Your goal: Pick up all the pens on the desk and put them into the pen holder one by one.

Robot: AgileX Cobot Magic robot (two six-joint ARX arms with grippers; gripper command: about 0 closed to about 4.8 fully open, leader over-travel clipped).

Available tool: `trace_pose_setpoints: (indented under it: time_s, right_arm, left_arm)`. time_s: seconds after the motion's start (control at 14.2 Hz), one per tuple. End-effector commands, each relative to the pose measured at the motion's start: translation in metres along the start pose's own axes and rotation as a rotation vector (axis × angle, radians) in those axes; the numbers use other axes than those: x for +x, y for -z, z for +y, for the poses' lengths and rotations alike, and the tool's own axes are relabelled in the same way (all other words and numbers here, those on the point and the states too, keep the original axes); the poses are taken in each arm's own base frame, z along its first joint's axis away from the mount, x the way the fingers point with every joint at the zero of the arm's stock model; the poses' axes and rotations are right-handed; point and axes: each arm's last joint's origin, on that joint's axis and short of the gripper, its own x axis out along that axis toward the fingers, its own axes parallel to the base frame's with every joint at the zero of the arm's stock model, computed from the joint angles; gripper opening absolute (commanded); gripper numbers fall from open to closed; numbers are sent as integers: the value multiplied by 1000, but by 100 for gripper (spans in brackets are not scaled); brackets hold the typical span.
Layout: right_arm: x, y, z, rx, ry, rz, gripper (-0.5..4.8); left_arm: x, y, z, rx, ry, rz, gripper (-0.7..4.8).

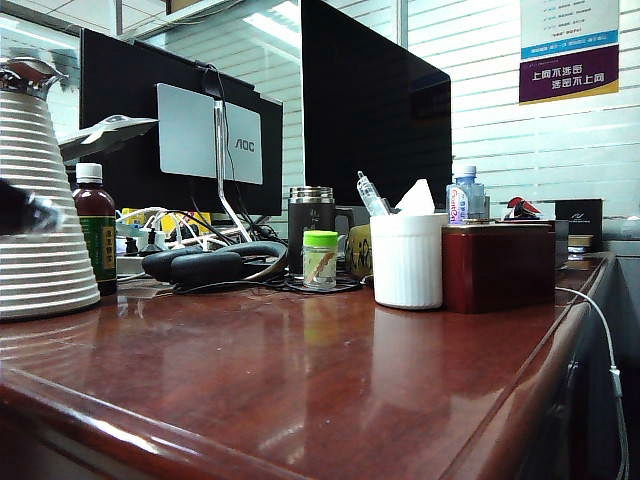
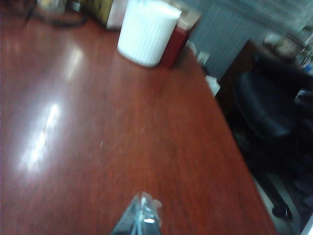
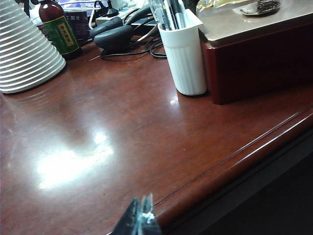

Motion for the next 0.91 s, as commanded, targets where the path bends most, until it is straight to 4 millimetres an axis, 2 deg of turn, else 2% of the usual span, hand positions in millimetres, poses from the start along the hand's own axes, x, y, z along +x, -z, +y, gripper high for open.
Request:
trace_pose_setpoints:
  time_s: [0.07,0.21,0.35,0.63,0.91]
  right_arm:
    - [0,1,0,-7,2,-4,-5]
    - [-1,0,-1,-10,4,-22,-5]
    - [-2,-4,-6,-5,49,-53,-5]
    - [-9,-8,-24,25,248,-110,-5]
    - [-14,-9,-33,41,352,-139,-5]
  left_arm:
    - [0,0,0,-3,4,7,-5]
    - [-2,-1,1,-5,-10,-7,-5]
    - [-8,-7,13,-25,-48,-63,-5]
    - [-28,-16,42,-54,-383,-243,-5]
    - [-35,-10,54,-102,-523,-240,-5]
